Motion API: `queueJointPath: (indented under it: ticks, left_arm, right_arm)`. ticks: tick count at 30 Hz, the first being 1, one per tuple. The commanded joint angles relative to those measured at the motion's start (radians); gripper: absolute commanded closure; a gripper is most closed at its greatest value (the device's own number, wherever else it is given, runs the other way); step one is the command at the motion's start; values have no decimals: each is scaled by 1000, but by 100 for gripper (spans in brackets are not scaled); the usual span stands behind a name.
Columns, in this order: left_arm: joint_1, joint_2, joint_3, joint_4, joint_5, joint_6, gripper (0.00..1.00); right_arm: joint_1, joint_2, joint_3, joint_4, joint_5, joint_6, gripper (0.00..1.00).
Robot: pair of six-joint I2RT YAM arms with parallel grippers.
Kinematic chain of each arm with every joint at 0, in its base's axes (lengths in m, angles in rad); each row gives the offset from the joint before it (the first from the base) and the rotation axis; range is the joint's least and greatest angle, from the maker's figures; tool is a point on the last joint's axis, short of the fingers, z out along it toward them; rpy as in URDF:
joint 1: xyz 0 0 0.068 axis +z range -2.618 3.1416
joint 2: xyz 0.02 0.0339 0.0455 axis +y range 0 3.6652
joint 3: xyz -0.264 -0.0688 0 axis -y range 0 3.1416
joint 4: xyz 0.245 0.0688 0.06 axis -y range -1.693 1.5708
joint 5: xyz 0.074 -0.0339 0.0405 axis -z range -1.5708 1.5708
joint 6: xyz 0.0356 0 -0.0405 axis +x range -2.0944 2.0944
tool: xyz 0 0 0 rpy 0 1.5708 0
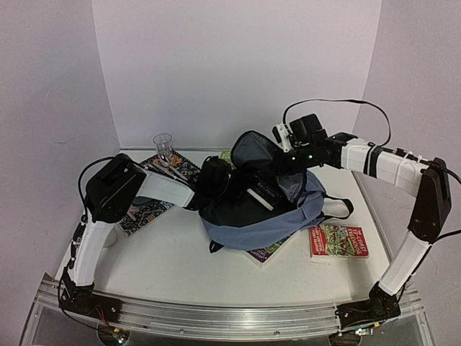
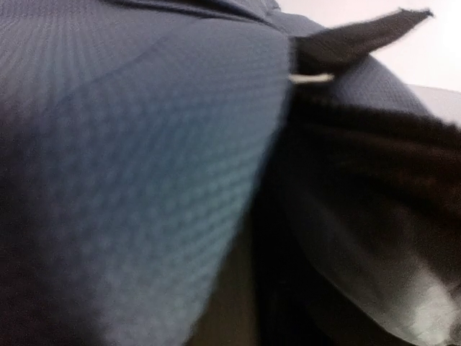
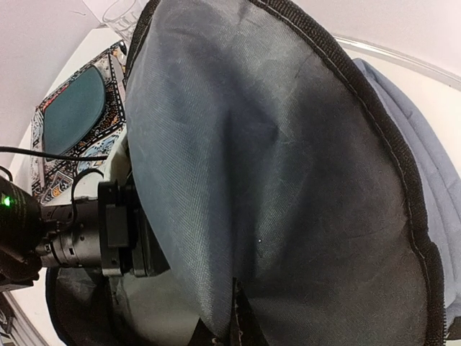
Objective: Pack the student bag
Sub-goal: Place the book in the largest pocket of the bag.
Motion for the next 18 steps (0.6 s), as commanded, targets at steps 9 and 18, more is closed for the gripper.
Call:
queueJointPath:
  ticks: [9, 18]
  left_arm:
    - [-14, -253, 47, -336, -169, 382, 25]
    - [-21, -460, -28, -524, -210, 525, 14]
  right_arm:
    - [-12, -20, 24, 30, 180, -75, 100]
    - [-60, 18, 63, 26, 314, -152, 100]
